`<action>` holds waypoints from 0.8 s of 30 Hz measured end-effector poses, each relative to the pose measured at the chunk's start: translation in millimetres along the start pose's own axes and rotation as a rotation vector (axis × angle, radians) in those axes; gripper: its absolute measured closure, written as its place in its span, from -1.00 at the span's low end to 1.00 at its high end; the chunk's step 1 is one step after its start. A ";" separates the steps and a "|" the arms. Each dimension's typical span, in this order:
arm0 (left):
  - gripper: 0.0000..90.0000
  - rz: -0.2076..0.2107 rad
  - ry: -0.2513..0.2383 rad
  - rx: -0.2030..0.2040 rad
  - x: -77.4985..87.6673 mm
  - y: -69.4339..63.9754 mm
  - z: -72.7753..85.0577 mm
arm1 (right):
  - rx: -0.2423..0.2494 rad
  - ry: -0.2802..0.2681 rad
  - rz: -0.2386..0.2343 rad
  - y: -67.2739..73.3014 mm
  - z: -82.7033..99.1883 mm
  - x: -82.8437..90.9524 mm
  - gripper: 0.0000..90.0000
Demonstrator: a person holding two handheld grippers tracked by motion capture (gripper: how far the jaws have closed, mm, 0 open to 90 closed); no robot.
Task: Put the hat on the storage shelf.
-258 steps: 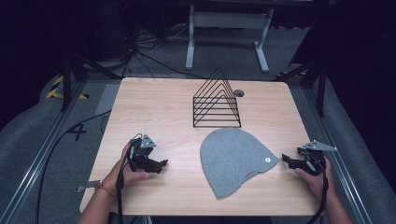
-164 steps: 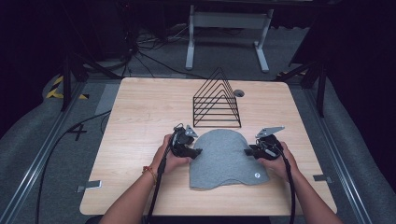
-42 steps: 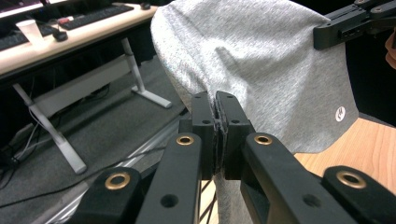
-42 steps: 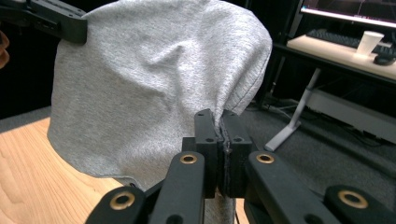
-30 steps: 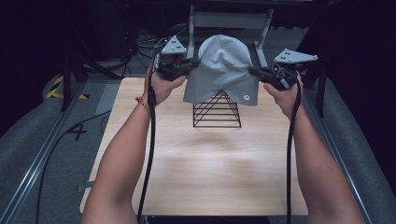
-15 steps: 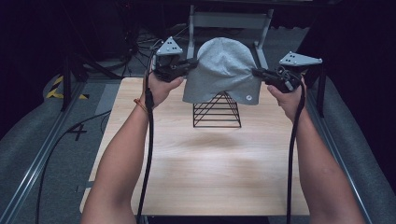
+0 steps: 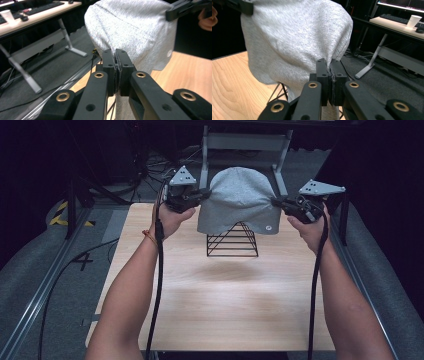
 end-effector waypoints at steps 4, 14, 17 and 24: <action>0.94 -0.019 0.028 0.013 -12.2 6.6 9.6 | -0.016 0.010 -0.001 -1.4 6.6 -10.1 0.94; 0.94 0.029 0.058 0.040 -34.4 6.3 43.4 | -0.032 0.074 -0.049 3.7 38.5 -37.3 0.94; 0.94 0.047 0.061 0.047 -39.0 2.6 53.7 | -0.034 0.090 -0.058 6.2 48.7 -42.6 0.94; 0.94 0.075 0.077 0.051 -47.6 -8.0 74.3 | -0.047 0.125 -0.074 12.4 68.9 -50.8 0.94</action>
Point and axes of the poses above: each handheld gripper's, and its own axes: x roughly backward along the jaws, z roughly out of its underside, y roughly to its left, the point moved 3 cm from there along -x, roughly forward along the jaws, and after that the axes turned 7 degrees about y, right-handed, at the moved point
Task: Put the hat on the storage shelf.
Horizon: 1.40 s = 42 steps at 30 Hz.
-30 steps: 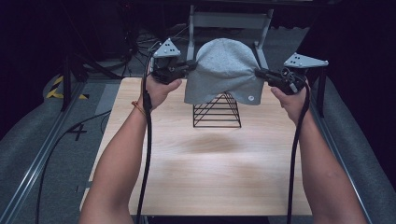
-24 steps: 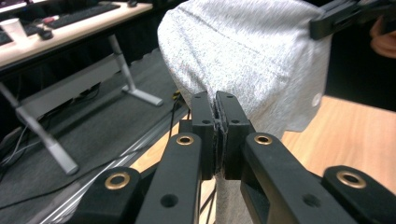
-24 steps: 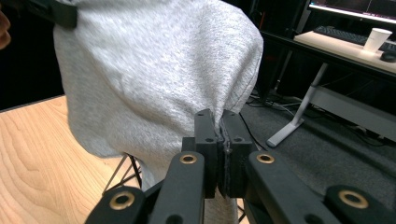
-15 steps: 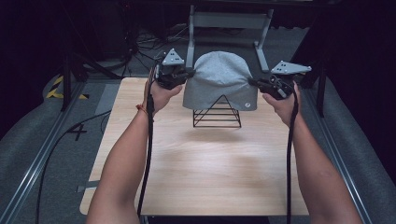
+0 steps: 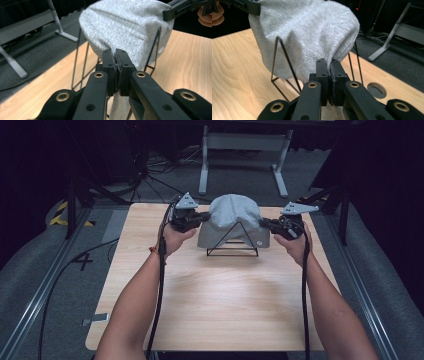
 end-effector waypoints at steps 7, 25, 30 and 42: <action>0.94 0.007 0.040 0.003 -13.9 -6.6 18.5 | -0.001 0.062 -0.002 4.3 18.0 -13.0 0.94; 0.90 -0.014 0.128 0.013 -36.0 -7.8 47.4 | -0.046 0.146 0.022 4.3 50.6 -33.6 0.91; 0.77 -0.036 0.128 0.007 -23.0 -5.1 48.8 | -0.043 0.136 0.039 4.4 46.4 -25.2 0.77; 0.59 -0.096 0.176 -0.018 13.5 -5.3 64.3 | -0.026 0.120 0.062 13.9 34.6 2.8 0.48</action>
Point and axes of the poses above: each handheld gripper's, and its own axes: x roughly backward along the jaws, z roughly out of its underside, y roughly to its left, the point moved 3 cm from there along -x, roughly forward along the jaws, and after that the axes turned 7 degrees about y, right-handed, at the moved point
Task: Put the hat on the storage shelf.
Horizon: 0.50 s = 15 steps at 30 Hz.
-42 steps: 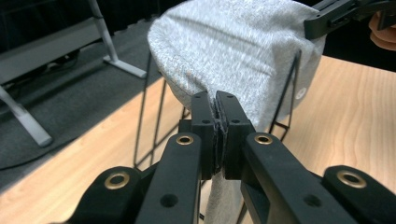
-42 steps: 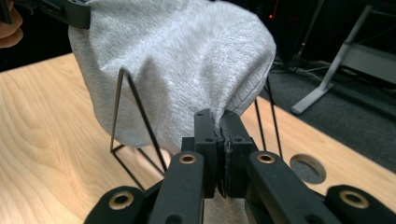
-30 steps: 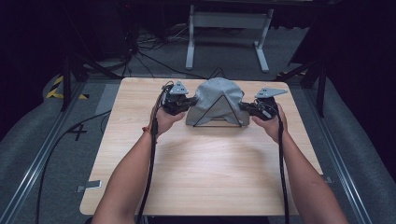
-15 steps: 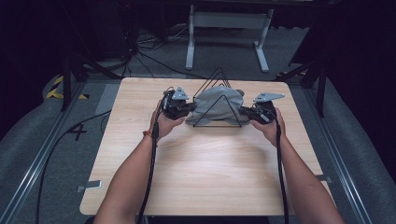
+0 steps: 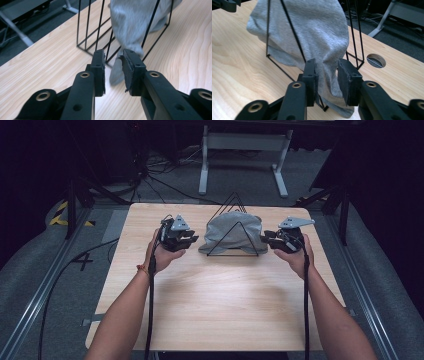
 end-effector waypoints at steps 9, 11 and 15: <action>0.46 -0.033 0.050 -0.026 29.6 -3.9 28.0 | 0.025 0.043 0.010 5.5 6.6 18.0 0.30; 0.42 -0.042 0.054 -0.026 36.7 -3.9 33.3 | 0.035 0.056 0.019 6.3 8.8 21.2 0.27; 0.35 -0.051 0.064 -0.020 47.6 -4.9 46.4 | 0.029 0.056 0.017 6.4 12.2 30.1 0.21</action>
Point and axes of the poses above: each handheld gripper's, and its own axes: x roughly backward along the jaws, z roughly out of its underside, y roughly to its left, the point moved 3 cm from there along -x, roughly forward along the jaws, and after that the axes turned 7 degrees about y, right-handed, at the moved point
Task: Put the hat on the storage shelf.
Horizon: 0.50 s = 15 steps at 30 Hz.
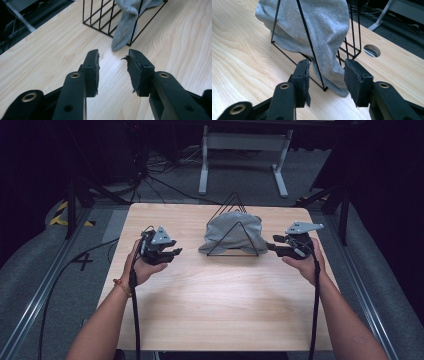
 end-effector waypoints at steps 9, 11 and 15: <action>0.14 -0.031 0.048 0.003 19.4 -5.3 26.7 | 0.016 0.034 0.011 3.3 21.3 19.6 0.09; 0.11 -0.030 0.055 0.004 22.5 -7.1 32.3 | 0.016 0.035 0.013 3.5 26.8 22.8 0.07; 0.03 -0.023 0.080 -0.006 24.4 -12.3 43.6 | 0.020 0.057 0.032 3.8 39.5 26.5 0.00</action>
Point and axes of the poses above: each handheld gripper's, and its own axes: x roughly backward along the jaws, z roughly out of its underside, y roughly to its left, the point moved 3 cm from there along -x, roughly forward along the jaws, and after that the axes turned 7 degrees about y, right-handed, at the moved point
